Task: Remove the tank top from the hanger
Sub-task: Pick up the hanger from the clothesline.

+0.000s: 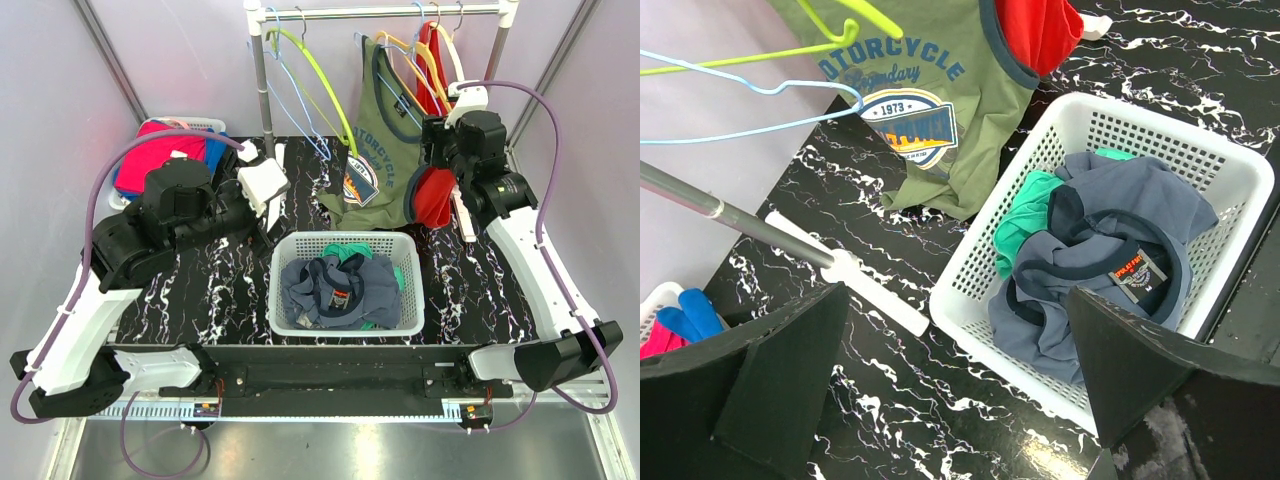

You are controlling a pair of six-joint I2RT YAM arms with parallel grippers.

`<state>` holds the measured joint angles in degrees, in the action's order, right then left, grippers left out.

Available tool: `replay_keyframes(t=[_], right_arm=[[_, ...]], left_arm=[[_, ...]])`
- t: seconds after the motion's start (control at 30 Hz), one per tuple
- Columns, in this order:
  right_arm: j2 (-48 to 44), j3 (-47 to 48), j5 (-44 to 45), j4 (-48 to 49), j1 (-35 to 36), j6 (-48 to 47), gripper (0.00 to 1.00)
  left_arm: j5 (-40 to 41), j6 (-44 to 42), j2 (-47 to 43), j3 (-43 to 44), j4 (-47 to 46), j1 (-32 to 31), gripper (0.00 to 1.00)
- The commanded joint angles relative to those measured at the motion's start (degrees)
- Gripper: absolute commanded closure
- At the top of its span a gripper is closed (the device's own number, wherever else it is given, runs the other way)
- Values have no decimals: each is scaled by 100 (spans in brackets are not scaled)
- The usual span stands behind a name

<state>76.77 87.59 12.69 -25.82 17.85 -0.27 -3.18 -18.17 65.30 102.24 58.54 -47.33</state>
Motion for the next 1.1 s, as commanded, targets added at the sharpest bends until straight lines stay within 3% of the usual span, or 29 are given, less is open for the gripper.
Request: replay_keyframes(t=[0.0,0.33,0.6,0.7,0.8,0.87,1.07], right_arm=[[-224,83,444,245,-53,-517,28],[-23,126,59,227,-211,-237,27],[338,311,-934,367,-211,291,29],[373,311,-917,385,-211,273,37],[444,364,-935,350,-211,256,54],[470,373,-970,368,-220,265,72],[58,-162,-1716,1200,-194,54,95]], left_arm=[[-113,60,-114,7,-247,22,1],[-165,51,-105,7,-221,22,1],[-174,51,-105,-11,-212,13,1],[-157,42,-96,-19,-212,13,1],[-165,42,-79,-19,-203,13,1],[-174,42,-61,-2,-212,13,1],[-122,7,-70,-63,-238,13,1]])
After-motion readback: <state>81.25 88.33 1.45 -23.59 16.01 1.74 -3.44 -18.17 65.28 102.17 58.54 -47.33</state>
